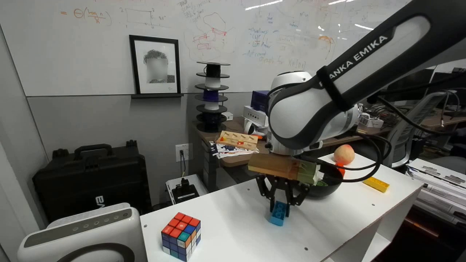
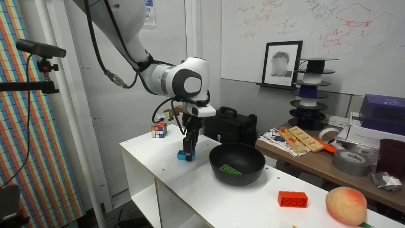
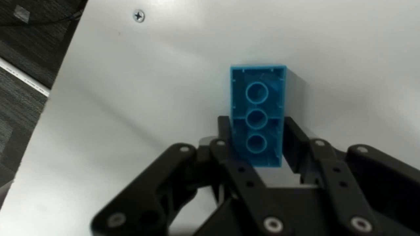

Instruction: Put the green, blue, red and yellow building blocks inside the black bowl

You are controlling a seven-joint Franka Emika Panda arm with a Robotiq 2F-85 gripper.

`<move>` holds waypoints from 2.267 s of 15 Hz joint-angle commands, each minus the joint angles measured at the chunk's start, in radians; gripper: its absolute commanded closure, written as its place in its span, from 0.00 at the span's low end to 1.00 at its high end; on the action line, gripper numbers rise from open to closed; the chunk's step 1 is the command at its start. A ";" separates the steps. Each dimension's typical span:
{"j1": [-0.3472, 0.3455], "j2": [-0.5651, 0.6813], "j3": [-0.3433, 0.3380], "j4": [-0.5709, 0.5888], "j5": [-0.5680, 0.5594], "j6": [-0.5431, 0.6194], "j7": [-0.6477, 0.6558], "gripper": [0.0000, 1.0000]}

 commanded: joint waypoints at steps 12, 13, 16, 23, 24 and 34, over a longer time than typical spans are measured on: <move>0.012 -0.284 -0.024 -0.197 -0.015 0.150 -0.009 0.89; 0.002 -0.311 -0.036 -0.226 -0.015 0.163 -0.002 0.89; -0.032 -0.367 -0.072 -0.305 -0.015 0.207 0.019 0.89; -0.081 -0.328 -0.168 -0.306 -0.038 0.249 0.117 0.89; -0.080 -0.320 -0.178 -0.292 -0.045 0.239 0.130 0.89; -0.095 -0.418 -0.170 -0.327 -0.072 0.293 0.106 0.00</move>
